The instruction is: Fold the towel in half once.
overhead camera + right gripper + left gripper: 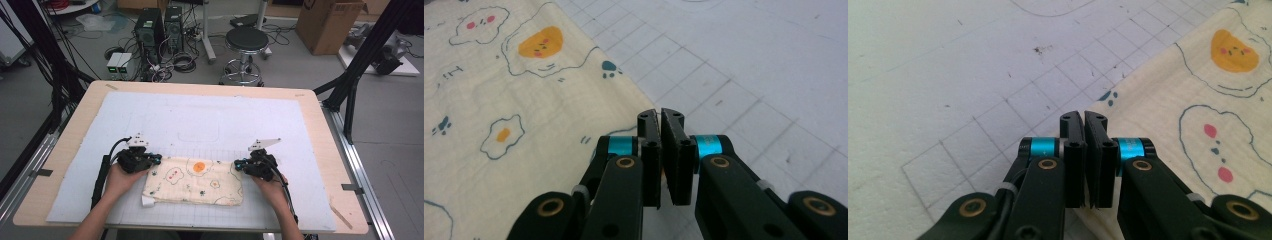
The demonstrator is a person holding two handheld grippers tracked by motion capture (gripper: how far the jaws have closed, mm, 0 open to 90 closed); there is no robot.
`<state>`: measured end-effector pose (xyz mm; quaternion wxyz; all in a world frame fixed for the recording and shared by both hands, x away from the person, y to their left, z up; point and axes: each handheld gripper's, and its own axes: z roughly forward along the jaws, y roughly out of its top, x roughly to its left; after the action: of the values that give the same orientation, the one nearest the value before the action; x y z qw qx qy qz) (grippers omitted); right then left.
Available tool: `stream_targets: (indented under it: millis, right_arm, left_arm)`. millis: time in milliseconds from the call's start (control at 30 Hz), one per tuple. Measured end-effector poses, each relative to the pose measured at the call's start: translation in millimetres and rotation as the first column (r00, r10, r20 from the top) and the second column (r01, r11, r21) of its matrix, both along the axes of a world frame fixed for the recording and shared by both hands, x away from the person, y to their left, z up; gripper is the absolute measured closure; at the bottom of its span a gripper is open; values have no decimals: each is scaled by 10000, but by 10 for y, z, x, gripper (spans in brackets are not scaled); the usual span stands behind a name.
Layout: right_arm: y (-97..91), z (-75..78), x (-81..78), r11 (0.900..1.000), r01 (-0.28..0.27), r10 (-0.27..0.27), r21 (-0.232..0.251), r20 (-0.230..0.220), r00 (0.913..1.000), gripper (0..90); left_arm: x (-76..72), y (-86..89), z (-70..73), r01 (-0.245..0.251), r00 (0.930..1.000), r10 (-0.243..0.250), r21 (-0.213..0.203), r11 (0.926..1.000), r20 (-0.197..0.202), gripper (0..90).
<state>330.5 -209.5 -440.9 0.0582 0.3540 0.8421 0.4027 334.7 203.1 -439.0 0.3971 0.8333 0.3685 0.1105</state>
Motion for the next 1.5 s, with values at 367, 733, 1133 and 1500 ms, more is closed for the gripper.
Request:
stream_targets:
  millis: [367, 733, 1133, 1500]
  right_arm:
    - [-31, -6, -13, 9992, -27, 22, 410, 127, 9999, 796]
    - [-20, 97, -83, 9941, -199, 111, 1069, 824, 9965, 670]
    - [41, 115, -124, 9951, -332, 242, 930, 958, 9951, 517]
    - [-5, 133, -121, 9963, -41, -50, 853, 1062, 9943, 443]
  left_arm:
    - [-73, 70, 13, 33, 9995, -28, -162, 9999, 310, 822]
    - [-193, 286, 150, 168, 9971, -63, -1378, 9903, 760, 707]
    - [-194, 306, 178, 36, 9964, 135, -2013, 9795, 837, 533]
    - [-193, 288, 175, 80, 9965, 81, -1918, 9814, 832, 489]
